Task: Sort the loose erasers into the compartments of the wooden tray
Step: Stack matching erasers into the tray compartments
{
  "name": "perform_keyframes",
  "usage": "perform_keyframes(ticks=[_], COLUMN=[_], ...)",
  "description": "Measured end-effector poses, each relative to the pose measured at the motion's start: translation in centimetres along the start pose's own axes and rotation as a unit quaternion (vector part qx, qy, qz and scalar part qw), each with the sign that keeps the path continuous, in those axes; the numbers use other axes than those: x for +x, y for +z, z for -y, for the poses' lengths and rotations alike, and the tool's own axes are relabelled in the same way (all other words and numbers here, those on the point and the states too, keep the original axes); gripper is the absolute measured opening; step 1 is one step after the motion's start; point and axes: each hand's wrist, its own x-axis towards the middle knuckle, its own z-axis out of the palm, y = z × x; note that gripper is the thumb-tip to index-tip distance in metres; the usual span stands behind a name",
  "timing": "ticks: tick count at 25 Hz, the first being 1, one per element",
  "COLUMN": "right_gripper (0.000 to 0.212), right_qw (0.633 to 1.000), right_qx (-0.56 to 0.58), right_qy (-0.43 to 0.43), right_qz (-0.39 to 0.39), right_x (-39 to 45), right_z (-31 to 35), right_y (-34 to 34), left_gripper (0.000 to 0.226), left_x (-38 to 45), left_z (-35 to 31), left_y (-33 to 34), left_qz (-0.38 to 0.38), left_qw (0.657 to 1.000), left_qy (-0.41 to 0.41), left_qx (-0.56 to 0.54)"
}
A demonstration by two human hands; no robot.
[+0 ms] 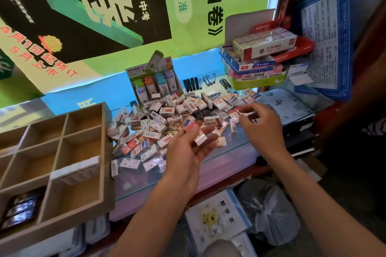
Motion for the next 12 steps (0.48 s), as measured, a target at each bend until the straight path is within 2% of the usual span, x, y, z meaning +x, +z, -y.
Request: perform_keyframes(ticks=[2, 4, 5, 7, 9, 12], right_gripper=[0.015, 0.025, 0.03, 0.039, 0.037, 0.035], right_qw=[0.988, 0.972, 0.968, 0.955, 0.949, 0.972], right_qx=[-0.142, -0.193, -0.217, -0.283, -0.313, -0.232], right_qy=[0.002, 0.008, 0.003, -0.022, -0.026, -0.013], right_qz=[0.067, 0.131, 0.129, 0.081, 0.021, -0.033], right_x=[2.2, 3.4, 3.7, 3.8, 3.6, 2.2], right_z=[-2.4, -3.4, -3.5, -3.3, -2.7, -1.4], right_y=[-0.4, -0.1, 0.3, 1.0, 1.7, 1.2], left_gripper=[0.029, 0.036, 0.038, 0.037, 0.036, 0.034], left_x=[-0.6, -1.0, -1.2, -1.4, -1.5, -1.7], left_z=[-0.7, -1.2, -1.4, -1.6, -1.9, -2.1], left_y=[-0.6, -0.9, -1.0, -1.1, -1.5, -2.5], left_qz=[0.024, 0.036, 0.034, 0.031, 0.021, -0.002], left_qw=[0.998, 0.997, 0.997, 0.997, 0.997, 0.996], left_qy=[-0.028, -0.032, -0.031, -0.037, -0.043, -0.04], left_qx=[-0.054, -0.065, -0.065, -0.064, -0.066, -0.078])
